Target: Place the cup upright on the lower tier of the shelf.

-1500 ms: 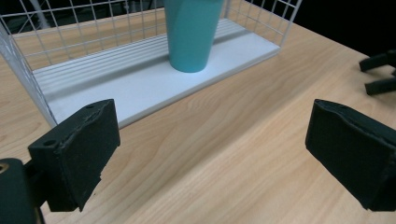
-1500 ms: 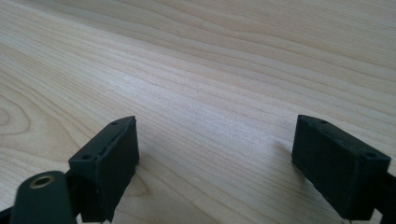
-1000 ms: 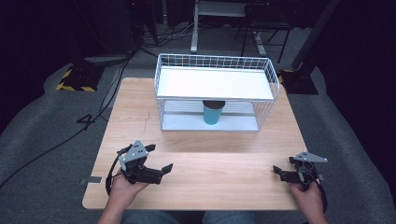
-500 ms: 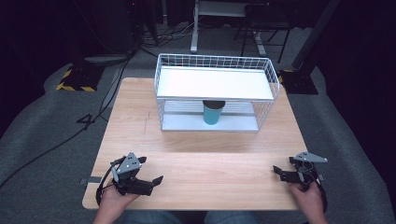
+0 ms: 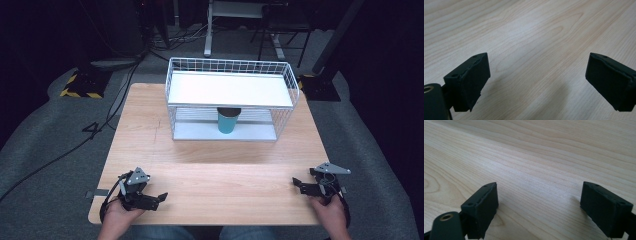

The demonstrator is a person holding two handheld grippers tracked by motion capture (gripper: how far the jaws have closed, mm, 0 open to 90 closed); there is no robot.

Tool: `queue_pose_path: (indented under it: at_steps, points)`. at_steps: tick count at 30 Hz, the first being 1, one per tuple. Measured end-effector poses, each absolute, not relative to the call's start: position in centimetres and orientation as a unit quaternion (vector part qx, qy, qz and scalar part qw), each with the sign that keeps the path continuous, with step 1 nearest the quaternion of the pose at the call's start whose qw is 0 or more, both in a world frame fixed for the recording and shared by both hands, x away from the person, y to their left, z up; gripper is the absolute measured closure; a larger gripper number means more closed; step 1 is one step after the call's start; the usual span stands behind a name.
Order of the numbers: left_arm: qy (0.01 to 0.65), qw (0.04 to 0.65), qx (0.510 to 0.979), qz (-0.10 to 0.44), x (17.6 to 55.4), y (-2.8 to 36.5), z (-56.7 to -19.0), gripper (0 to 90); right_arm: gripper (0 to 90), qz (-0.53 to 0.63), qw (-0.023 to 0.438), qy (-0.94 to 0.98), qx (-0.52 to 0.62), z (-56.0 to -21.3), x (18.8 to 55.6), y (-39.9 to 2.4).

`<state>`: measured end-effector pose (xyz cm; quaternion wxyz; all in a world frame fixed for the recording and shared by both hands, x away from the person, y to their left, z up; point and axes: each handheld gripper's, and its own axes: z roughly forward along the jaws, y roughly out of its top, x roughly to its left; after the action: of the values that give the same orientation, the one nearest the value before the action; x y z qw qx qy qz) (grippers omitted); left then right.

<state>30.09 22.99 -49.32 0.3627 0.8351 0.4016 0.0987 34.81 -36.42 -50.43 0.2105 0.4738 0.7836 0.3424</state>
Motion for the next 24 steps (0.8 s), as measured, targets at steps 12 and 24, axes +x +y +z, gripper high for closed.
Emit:
queue_pose_path:
  at_steps: [12,24]
  points:
    - [0.402,0.336,0.845,0.113,30.3,22.4,-50.1,5.8,15.1,0.343,0.211,0.784,0.474,-50.4,34.8,-36.4]
    - [0.397,0.327,0.845,0.144,30.5,21.8,-50.5,1.8,15.1,0.342,0.210,0.784,0.474,-50.4,34.8,-36.4]
